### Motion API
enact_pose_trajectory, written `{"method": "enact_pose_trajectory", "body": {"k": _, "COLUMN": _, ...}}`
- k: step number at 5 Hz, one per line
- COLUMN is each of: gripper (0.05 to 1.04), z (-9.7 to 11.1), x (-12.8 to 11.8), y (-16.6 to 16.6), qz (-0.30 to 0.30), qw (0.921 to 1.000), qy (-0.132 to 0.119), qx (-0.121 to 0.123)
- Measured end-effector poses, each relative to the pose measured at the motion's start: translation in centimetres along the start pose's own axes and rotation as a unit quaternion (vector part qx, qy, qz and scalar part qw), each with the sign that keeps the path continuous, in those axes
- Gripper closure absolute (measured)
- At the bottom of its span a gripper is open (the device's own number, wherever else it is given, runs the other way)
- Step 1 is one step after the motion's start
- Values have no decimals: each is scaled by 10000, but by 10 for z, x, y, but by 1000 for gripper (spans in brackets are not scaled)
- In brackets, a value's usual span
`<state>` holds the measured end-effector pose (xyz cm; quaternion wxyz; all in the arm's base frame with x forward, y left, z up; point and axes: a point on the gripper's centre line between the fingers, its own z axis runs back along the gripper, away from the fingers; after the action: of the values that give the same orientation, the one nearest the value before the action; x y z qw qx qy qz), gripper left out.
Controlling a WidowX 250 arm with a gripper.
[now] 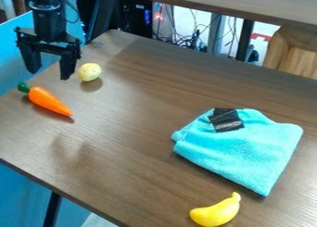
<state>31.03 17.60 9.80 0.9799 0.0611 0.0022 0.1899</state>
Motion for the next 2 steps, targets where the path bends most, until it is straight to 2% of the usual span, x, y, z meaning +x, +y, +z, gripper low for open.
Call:
{"method": "enact_pose_trajectory", "body": {"k": 1, "gripper": 79, "z": -13, "x": -3, "y": -3, "qz": 8, "qw": 9998, "qy": 196, "qx": -37}}
{"method": "enact_pose_trajectory", "body": {"k": 2, "gripper": 79, "z": -15, "x": 0, "y": -6, "qz": 539, "qw": 9984, "qy": 77, "qx": -137}}
